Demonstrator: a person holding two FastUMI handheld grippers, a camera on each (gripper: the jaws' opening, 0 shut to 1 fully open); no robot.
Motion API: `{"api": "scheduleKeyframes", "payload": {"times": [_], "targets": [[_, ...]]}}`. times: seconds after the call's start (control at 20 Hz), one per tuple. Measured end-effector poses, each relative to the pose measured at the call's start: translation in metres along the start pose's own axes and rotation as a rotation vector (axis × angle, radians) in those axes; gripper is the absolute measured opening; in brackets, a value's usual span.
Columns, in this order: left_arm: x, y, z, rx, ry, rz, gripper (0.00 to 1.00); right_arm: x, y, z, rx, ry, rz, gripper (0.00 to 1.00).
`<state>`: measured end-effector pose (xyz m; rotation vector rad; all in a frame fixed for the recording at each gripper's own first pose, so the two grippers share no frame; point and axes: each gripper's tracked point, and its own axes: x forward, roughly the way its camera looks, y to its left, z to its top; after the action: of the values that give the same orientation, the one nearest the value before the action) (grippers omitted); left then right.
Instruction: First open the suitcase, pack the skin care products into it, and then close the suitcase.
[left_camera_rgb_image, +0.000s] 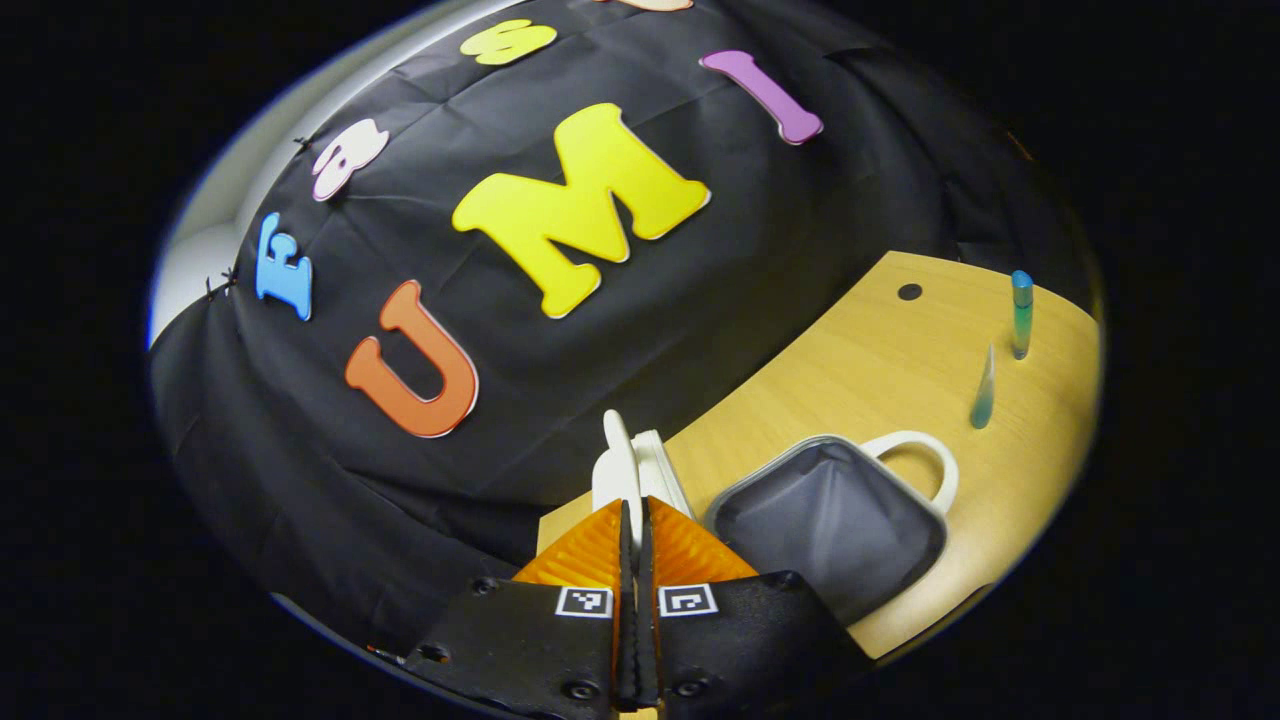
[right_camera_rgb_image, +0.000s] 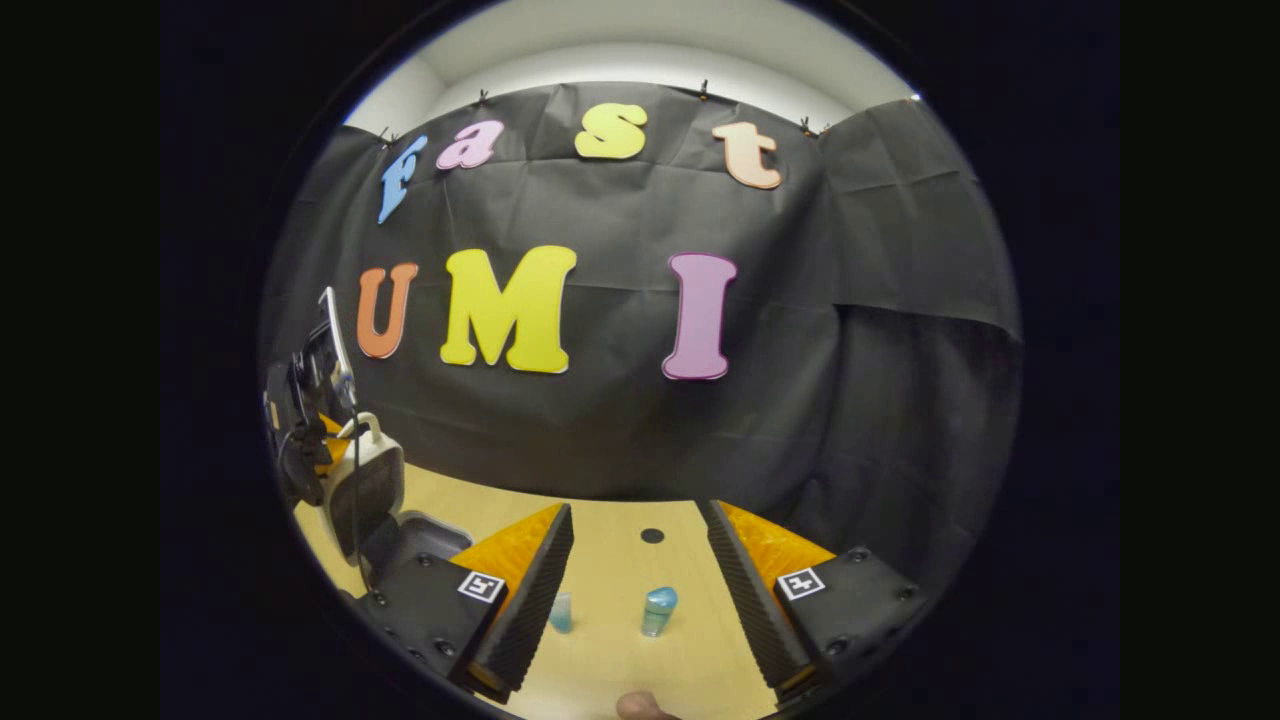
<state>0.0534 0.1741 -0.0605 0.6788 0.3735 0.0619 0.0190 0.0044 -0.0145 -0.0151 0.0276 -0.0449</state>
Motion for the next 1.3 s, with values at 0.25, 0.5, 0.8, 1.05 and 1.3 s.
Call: {"api": "scheduleKeyframes", "payload": {"times": [0.25, 0.5, 0.8, 1.05, 1.3], "targets": [[0.018, 0.063, -0.058, -0.074, 0.048, 0.045, 0.03, 0.008, 0.038, -0.007, 0.0, 0.034, 0.015, 0.8], [0.04, 0.102, -0.142, -0.035, 0.162, 0.077, 0.03, 0.013, 0.062, -0.018, -0.018, 0.072, 0.001, 0.8], [0.072, 0.091, -0.235, -0.102, 0.277, 0.006, 0.03, 0.011, 0.078, -0.04, -0.055, 0.143, -0.042, 0.8], [0.087, 0.072, -0.295, -0.143, 0.361, -0.092, 0.03, 0.005, 0.081, -0.053, -0.089, 0.171, -0.063, 0.8], [0.104, 0.049, -0.334, -0.182, 0.407, -0.173, 0.04, -0.008, 0.069, -0.069, -0.149, 0.22, -0.094, 0.8]]}}
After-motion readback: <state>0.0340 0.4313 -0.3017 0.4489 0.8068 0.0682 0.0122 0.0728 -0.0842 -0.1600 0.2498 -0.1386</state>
